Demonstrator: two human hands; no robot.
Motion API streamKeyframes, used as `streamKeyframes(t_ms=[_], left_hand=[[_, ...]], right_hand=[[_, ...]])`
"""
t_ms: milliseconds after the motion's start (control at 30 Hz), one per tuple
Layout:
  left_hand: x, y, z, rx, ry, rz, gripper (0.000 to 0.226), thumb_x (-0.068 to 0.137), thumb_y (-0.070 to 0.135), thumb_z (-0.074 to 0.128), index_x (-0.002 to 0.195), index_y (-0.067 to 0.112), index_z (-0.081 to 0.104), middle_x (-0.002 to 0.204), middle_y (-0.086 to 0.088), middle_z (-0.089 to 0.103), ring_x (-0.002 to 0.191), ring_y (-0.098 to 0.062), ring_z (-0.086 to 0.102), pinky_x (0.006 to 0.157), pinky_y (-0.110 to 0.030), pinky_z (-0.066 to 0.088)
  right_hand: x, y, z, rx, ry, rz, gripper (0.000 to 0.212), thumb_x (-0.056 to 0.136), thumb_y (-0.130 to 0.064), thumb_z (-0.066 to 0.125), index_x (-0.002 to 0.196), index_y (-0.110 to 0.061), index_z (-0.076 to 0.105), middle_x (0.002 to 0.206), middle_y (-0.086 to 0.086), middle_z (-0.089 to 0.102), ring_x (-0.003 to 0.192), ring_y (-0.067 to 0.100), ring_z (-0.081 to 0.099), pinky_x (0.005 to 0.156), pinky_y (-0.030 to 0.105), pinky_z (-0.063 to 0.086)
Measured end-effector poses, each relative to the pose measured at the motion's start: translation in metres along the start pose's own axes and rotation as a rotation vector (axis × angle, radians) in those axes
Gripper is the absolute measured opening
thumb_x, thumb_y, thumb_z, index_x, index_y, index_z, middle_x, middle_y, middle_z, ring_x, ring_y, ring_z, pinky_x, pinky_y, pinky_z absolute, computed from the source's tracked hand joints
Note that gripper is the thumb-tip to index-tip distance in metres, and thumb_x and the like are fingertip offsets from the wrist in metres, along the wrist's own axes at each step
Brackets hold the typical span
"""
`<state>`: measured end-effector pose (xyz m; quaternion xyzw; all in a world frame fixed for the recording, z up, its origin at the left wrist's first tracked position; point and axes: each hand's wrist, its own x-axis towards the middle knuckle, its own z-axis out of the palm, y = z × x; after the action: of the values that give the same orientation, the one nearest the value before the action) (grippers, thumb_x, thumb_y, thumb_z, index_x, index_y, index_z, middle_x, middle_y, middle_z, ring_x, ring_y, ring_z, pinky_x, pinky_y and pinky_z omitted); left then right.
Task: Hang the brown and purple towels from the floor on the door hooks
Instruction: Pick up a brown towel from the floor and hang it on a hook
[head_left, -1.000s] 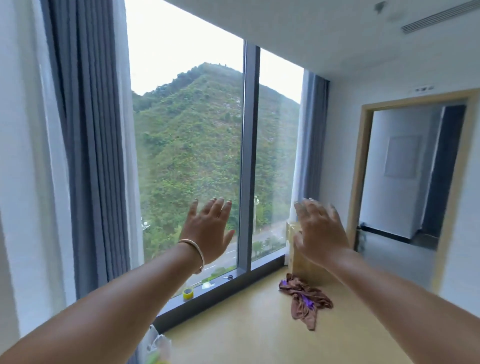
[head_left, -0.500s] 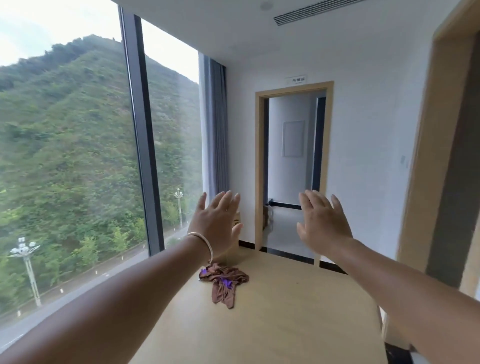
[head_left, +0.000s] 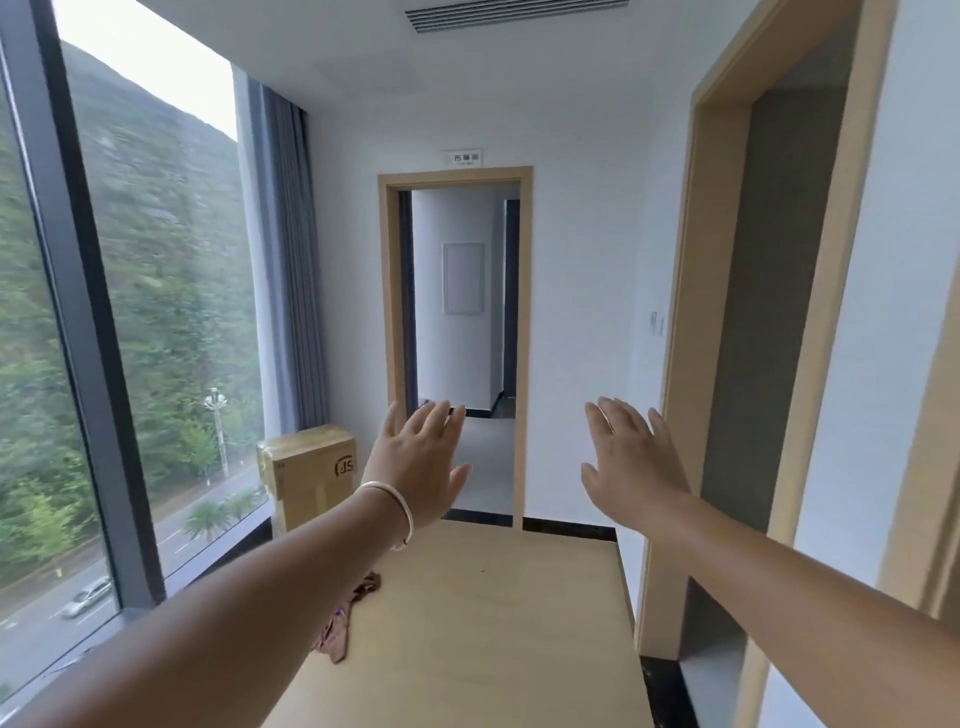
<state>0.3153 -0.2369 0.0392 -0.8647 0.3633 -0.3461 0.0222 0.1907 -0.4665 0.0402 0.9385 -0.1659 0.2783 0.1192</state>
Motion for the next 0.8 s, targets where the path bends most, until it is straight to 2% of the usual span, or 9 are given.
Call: streamKeyframes(t_ms=[233,400,600,800], left_hand=[[0.085,-0.024,0.063,-0.065,0.063,0.031,0.071,0.094,0.059,0.029,0.151,0.020,0.013,0.155,0.001,0.027,0.143,-0.021,0.023,0.116,-0.053,0.012],[0.142,-0.055,0.104,-0.097,0.079,0.035,0.072,0.094,0.060,0.028,0.152,0.021,0.013,0.156,0.001,0.025,0.144,-0.020,0.023,0.116,-0.052,0.012],[0.184,-0.071,0.164,-0.151,0.042,0.063,0.071,0.095,0.057,0.029,0.152,0.020,0.010,0.157,0.002,0.022,0.144,-0.017,0.022,0.117,-0.051,0.014],[0.233,-0.058,0.213,-0.177,0.006,0.110,0.071,0.096,0.057,0.026,0.153,0.020,0.006,0.159,0.001,0.016,0.146,-0.018,0.015,0.118,-0.051,0.010]], right_hand=[[0.069,0.008,0.030,-0.068,0.004,0.072,0.068,0.094,-0.038,0.042,0.152,-0.015,0.013,0.159,0.004,0.014,0.146,0.020,0.008,0.119,0.045,0.006],[0.128,0.001,0.051,-0.086,0.007,0.119,0.068,0.095,-0.038,0.040,0.152,-0.014,0.012,0.159,0.004,0.013,0.146,0.020,0.008,0.119,0.045,0.006],[0.167,-0.002,0.099,-0.115,-0.042,0.144,0.067,0.094,-0.035,0.041,0.151,-0.013,0.013,0.159,0.004,0.012,0.146,0.020,0.008,0.119,0.045,0.008],[0.205,0.021,0.145,-0.122,-0.075,0.175,0.067,0.094,-0.035,0.041,0.151,-0.014,0.012,0.159,0.004,0.011,0.146,0.019,0.008,0.119,0.044,0.006]])
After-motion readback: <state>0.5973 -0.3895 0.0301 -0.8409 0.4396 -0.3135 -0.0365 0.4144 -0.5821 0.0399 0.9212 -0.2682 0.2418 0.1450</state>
